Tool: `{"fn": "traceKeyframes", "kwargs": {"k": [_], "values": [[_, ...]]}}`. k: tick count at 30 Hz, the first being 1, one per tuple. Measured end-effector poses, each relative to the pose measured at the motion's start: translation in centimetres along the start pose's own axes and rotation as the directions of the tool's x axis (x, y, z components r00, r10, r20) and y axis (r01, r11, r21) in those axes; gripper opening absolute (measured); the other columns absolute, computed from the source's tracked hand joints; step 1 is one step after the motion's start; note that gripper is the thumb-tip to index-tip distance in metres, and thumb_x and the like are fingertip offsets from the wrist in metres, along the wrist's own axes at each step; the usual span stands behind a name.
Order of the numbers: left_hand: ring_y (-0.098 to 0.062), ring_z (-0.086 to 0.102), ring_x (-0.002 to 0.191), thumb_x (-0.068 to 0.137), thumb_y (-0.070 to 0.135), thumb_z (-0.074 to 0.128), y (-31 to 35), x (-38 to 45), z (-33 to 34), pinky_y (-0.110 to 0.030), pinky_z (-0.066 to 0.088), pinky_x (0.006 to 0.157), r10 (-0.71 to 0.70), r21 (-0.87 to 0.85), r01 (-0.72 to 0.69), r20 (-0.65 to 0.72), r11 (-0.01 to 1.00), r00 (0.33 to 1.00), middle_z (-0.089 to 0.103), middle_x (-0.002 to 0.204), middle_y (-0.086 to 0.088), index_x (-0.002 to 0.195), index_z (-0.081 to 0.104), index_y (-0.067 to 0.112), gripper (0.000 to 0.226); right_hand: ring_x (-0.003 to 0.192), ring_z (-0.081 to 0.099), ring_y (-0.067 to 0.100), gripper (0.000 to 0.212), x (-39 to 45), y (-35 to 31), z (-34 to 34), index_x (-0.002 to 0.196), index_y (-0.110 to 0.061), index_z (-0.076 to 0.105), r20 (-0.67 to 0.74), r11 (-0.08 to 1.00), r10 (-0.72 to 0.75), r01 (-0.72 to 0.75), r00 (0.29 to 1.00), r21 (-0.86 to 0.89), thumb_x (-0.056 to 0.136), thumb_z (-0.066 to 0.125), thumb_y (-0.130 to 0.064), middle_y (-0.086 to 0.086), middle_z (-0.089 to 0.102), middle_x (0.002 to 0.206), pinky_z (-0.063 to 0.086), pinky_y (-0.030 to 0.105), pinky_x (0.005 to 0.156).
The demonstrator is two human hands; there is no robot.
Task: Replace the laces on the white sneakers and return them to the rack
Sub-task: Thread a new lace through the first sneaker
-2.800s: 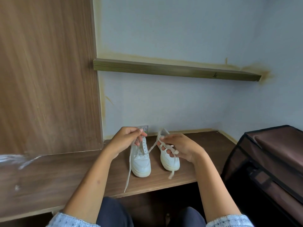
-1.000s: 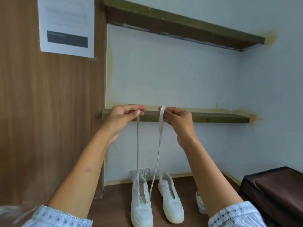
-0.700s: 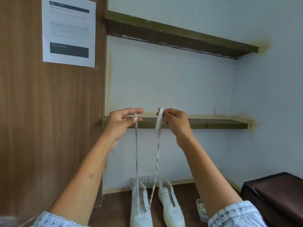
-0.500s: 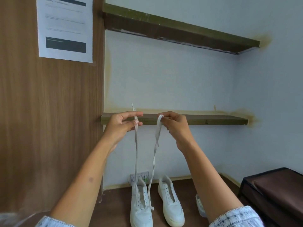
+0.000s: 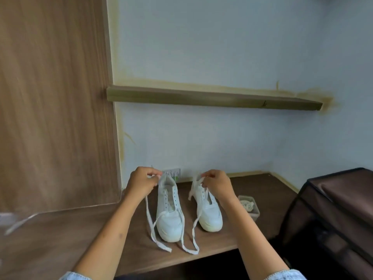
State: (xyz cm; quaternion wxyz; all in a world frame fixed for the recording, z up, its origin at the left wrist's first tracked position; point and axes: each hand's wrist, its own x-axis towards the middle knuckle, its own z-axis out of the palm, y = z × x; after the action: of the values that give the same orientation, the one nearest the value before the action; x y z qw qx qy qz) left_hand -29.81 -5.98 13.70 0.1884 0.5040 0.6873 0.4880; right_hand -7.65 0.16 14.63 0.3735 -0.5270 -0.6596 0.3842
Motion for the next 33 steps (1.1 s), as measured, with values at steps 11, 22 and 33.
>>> {"fn": "traceKeyframes", "kwargs": {"k": [11, 22, 33], "values": [[-0.012, 0.061, 0.094, 0.084, 0.028, 0.074, -10.8, 0.3, 8.6, -0.024, 0.041, 0.077, -0.121, 0.337, 0.059, 0.164, 0.940, 0.979, 0.068, 0.101, 0.005, 0.096, 0.074, 0.013, 0.019, 0.063, 0.057, 0.002, 0.017, 1.7, 11.3, 7.4, 0.090, -0.012, 0.071, 0.079, 0.987, 0.063, -0.051, 0.995, -0.151, 0.090, 0.068, -0.029, -0.008, 0.062, 0.069, 0.039, 0.009, 0.053], [-0.019, 0.067, 0.087, 0.088, 0.021, 0.069, -13.7, 0.7, 10.3, -0.024, 0.040, 0.067, -0.125, 0.339, 0.109, 0.027, 0.935, 0.992, 0.074, 0.094, 0.000, 0.086, 0.077, 0.016, 0.009, 0.066, 0.054, 0.007, 0.024, 1.7, 14.2, 12.9, 0.079, -0.016, 0.062, 0.031, 0.980, 0.126, -0.120, 0.992, -0.161, 0.078, 0.080, -0.033, -0.008, 0.057, 0.068, 0.041, 0.019, 0.060], [-0.034, 0.066, 0.090, 0.085, 0.024, 0.073, -16.5, 0.7, 6.3, -0.035, 0.049, 0.073, -0.214, 0.238, 0.279, -0.263, 0.930, 0.941, 0.074, 0.095, -0.015, 0.094, 0.077, 0.014, 0.013, 0.052, 0.050, 0.010, 0.038, 2.0, 15.0, 11.7, 0.078, -0.003, 0.066, 0.064, 0.985, 0.150, -0.143, 0.987, -0.099, 0.090, 0.067, -0.038, -0.001, 0.055, 0.058, 0.043, 0.030, 0.054]]}}
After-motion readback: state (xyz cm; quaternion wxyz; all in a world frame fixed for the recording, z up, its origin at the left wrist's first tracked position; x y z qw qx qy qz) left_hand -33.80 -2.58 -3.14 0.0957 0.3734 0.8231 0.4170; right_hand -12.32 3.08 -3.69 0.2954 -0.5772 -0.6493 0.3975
